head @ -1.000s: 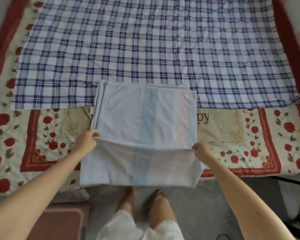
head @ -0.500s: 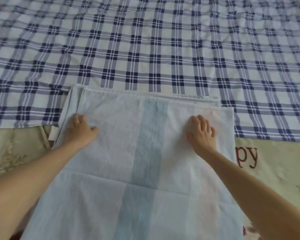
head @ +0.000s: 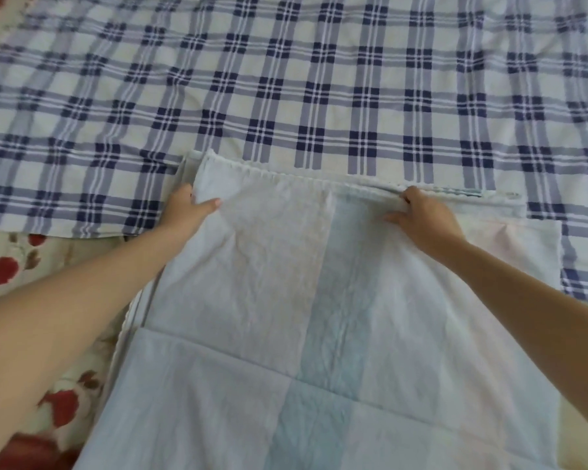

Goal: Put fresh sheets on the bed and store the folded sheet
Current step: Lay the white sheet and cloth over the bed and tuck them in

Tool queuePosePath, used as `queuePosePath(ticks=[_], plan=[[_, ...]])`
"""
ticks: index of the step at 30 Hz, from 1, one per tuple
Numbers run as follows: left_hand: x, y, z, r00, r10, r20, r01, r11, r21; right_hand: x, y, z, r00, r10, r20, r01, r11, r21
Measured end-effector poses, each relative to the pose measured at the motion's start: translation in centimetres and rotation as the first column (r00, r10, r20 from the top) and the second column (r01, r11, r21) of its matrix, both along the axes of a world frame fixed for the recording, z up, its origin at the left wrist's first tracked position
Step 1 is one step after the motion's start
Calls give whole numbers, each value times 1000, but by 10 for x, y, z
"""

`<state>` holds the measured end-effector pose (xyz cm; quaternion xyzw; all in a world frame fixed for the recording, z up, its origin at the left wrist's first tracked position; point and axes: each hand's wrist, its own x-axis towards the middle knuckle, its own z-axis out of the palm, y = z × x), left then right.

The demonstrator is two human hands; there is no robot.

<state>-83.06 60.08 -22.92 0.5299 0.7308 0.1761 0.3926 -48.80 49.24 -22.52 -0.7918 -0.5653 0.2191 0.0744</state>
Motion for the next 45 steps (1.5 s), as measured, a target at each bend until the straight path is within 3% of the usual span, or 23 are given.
queuePosePath(ticks=[4, 8, 14, 19, 26, 27, 29, 31, 32, 35, 39, 41, 43, 45], plan=[[0, -4, 14, 997, 22, 72, -34, 984, 173, -4, 3, 16, 997, 39, -67, -35, 998, 58], [-11, 1, 15, 995, 69, 77, -83, 977, 194, -15, 12, 14, 987, 52, -151, -36, 994, 104], [-14, 12, -7, 975, 200, 94, -214, 959, 187, -30, 24, -8, 999, 25, -46, -14, 973, 232], [-15, 20, -12, 981, 183, 60, -193, 948, 253, -36, 28, -10, 998, -22, 59, 1, 944, 330], [-10, 32, -28, 976, 214, -42, -203, 963, 176, -37, 53, -32, 991, -30, 129, 14, 992, 123], [-8, 32, -26, 973, 214, -80, -201, 968, 153, -37, 54, -33, 989, -17, 149, 2, 995, 102], [-2, 33, -25, 933, 181, -311, -135, 977, 165, -36, 56, -33, 983, 30, 181, -47, 995, 91], [16, 23, -21, 805, 136, -577, -4, 975, 223, -29, 51, -24, 970, 64, 237, -77, 996, 47], [27, 15, -18, 775, 124, -619, 38, 970, 242, -23, 48, -18, 958, 71, 278, -80, 997, 22], [67, -30, -14, 831, -146, -536, 236, 966, 102, 11, 29, -2, 909, 124, 398, -137, 991, 4], [107, -85, -23, 753, -518, -406, 413, 852, -321, 79, -12, 14, 892, 96, 441, -32, 988, -151], [118, -95, -29, 723, -583, -371, 423, 798, -430, 112, -25, 18, 930, 50, 365, 28, 978, -205], [113, -91, -28, 736, -561, -379, 386, 808, -445, 123, -27, 13, 955, 64, 289, 0, 976, -217], [120, -91, -29, 744, -556, -371, 373, 806, -460, 136, -28, 9, 951, 36, 306, -6, 995, -98]])
